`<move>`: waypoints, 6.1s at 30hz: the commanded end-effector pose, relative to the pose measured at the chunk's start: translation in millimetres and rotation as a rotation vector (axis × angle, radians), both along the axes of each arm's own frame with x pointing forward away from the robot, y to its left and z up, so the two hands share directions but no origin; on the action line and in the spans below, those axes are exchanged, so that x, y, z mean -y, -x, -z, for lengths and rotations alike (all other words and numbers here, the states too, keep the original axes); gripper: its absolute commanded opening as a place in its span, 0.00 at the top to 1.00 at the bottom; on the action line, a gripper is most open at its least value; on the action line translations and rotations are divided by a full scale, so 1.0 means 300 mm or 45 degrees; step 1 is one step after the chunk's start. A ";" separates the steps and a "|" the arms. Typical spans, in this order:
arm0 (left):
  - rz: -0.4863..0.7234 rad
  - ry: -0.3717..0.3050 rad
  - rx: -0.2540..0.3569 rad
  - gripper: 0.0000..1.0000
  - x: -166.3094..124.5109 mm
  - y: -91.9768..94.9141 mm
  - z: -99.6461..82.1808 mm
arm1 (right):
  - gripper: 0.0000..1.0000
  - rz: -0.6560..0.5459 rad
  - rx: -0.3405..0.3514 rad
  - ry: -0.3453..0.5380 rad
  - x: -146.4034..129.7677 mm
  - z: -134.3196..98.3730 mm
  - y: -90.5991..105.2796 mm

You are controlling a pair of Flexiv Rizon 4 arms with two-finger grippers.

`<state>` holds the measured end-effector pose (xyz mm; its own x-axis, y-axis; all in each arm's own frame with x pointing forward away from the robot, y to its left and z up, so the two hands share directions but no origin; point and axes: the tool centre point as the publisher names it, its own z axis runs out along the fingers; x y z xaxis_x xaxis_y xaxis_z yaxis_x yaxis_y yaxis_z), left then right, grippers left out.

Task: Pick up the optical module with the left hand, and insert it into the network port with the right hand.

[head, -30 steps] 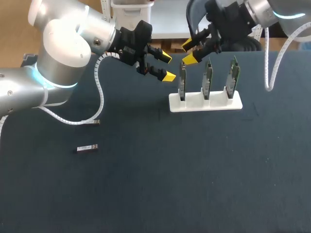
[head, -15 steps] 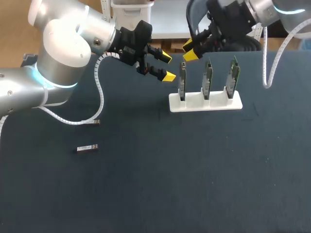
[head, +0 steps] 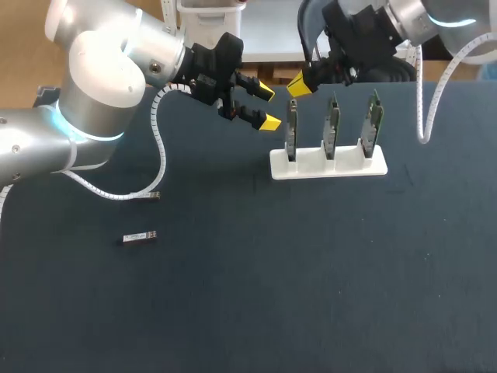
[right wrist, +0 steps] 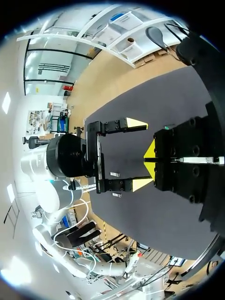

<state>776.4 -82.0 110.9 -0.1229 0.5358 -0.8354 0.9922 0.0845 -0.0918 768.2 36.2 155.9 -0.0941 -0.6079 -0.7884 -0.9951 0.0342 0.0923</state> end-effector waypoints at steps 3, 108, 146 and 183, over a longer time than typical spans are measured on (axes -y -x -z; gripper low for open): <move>0.004 -0.006 -0.006 0.00 0.004 -0.008 -0.001 | 1.00 0.005 -0.008 0.007 -0.008 0.015 -0.008; 0.004 -0.006 -0.006 0.00 0.004 -0.008 -0.001 | 1.00 -0.099 -0.111 -0.074 0.355 0.021 -0.024; -0.043 -0.254 0.091 0.00 -0.192 0.073 -0.042 | 0.00 -0.114 -0.092 -0.046 0.349 0.024 -0.016; -0.135 -1.123 -0.002 0.00 -0.809 0.405 0.223 | 0.00 -0.114 -0.092 -0.046 0.349 0.024 -0.016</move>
